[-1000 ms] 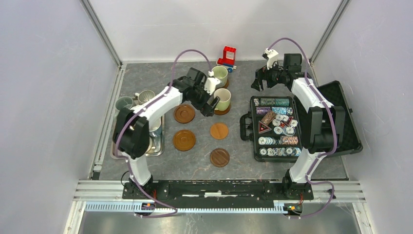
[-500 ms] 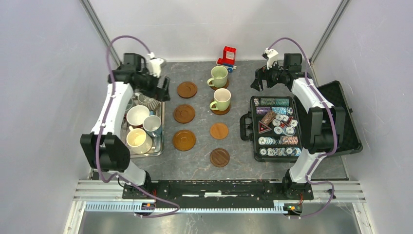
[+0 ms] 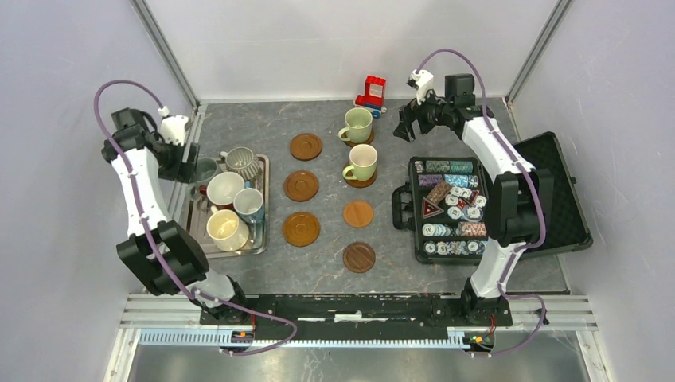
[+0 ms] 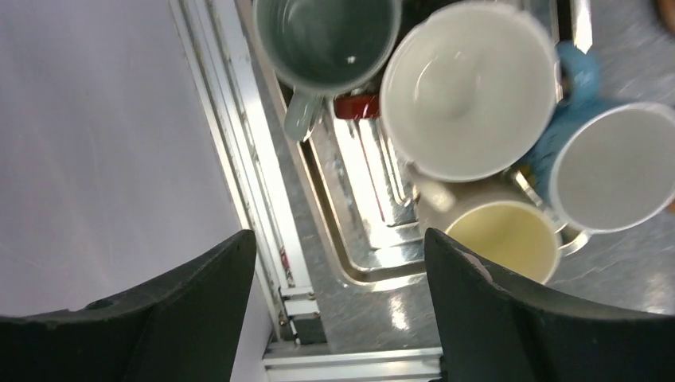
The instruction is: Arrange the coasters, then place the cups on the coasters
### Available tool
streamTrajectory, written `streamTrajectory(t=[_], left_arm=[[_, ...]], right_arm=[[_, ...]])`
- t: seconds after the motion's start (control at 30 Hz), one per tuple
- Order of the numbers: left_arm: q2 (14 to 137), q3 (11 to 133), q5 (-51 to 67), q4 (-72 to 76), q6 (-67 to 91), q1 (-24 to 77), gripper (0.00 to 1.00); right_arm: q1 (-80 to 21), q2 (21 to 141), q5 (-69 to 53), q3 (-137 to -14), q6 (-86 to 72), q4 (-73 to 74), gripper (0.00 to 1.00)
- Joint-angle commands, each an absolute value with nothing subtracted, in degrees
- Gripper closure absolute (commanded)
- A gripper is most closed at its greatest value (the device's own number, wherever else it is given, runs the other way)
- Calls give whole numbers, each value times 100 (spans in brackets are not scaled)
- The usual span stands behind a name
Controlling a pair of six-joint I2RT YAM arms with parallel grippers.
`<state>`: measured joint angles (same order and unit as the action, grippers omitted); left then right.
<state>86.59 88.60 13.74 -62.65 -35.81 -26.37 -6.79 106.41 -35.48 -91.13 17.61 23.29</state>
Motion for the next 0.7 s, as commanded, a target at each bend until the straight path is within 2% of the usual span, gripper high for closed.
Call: streamTrajectory(t=[0.0,0.43,0.67], left_arm=[[8712,8378,1402,-6265,-4885,-3146,20],[9764,8149,1982,-5501,-6157,-3516,37],[10544,8576,2197,-5202,-5966,-3405,39]], right_arm=[[-727,10881,-3369,-9585,2057,2641,2],[-828,10956,-3126,-9939,2256,3076,2],[-826,10789,-2973,-9821,2370,3118,2]])
